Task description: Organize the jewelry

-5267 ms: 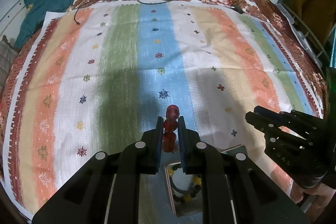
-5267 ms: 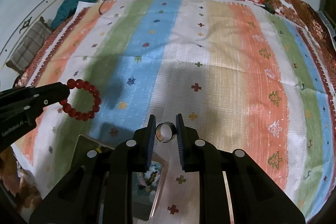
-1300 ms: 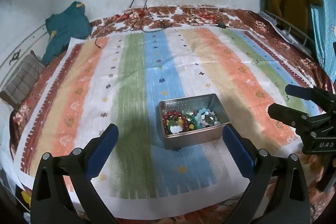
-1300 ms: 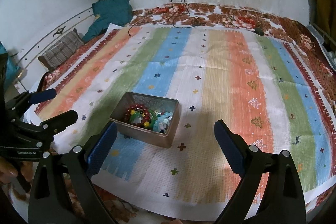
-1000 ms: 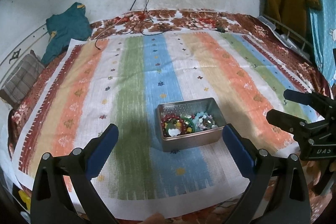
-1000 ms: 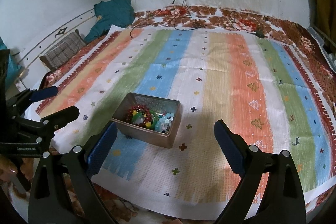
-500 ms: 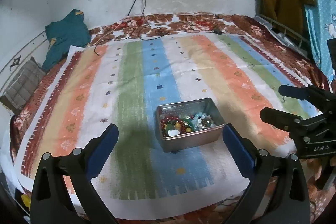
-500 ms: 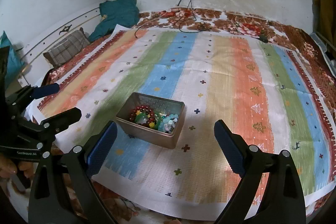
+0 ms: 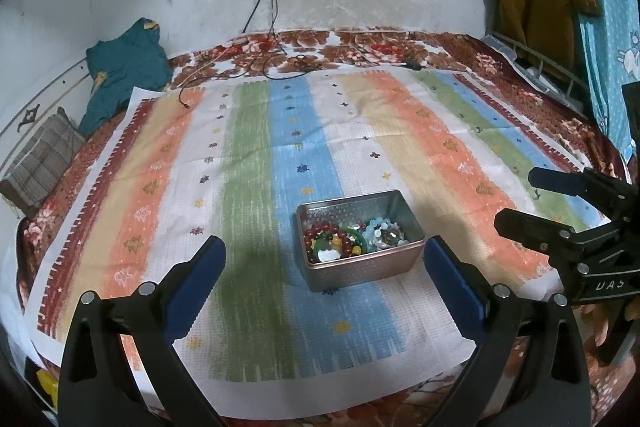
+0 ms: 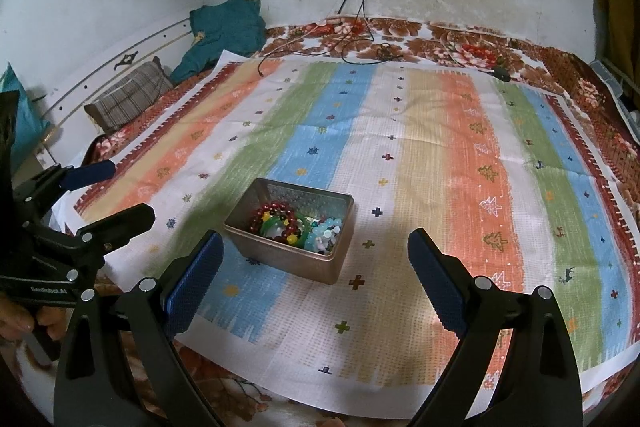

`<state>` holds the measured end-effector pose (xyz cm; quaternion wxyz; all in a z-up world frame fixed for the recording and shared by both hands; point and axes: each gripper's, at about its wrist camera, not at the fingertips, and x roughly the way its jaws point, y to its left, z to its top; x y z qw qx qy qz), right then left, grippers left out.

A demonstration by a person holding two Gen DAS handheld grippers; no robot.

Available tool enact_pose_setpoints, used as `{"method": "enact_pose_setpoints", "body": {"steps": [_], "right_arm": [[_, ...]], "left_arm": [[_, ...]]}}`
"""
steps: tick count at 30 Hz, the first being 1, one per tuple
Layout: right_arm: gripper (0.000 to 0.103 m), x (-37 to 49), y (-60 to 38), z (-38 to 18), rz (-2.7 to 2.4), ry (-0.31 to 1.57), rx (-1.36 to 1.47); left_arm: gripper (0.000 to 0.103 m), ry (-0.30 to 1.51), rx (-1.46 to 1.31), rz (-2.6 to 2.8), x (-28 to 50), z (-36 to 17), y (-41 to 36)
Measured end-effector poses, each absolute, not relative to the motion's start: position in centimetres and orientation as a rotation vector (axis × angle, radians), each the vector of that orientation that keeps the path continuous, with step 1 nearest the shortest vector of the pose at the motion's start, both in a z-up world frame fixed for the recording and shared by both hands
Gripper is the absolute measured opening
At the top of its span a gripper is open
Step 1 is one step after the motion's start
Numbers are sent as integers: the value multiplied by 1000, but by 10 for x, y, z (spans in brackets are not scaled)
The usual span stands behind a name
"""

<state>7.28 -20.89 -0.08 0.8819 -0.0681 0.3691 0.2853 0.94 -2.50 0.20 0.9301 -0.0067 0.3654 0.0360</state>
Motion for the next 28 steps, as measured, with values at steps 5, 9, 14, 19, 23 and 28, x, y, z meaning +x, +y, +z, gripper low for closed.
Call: {"method": "enact_pose_setpoints", "body": {"steps": [5, 9, 14, 19, 23, 28], "right_arm": [[94, 72, -209, 0, 594, 770, -147], [94, 72, -208, -1, 594, 770, -143], [94, 72, -208, -1, 593, 770, -143], [94, 72, -208, -1, 593, 770, -144], [94, 72, -209, -1, 592, 770, -140], [94, 71, -208, -1, 592, 769, -141]], "left_arm": [[97, 746, -20, 76, 10, 2, -27], [97, 747, -19, 75, 10, 2, -26], [97, 737, -25, 89, 11, 7, -24], [97, 733, -20, 87, 11, 9, -24], [97, 727, -12, 94, 11, 10, -25], [97, 737, -22, 95, 11, 7, -24]]}}
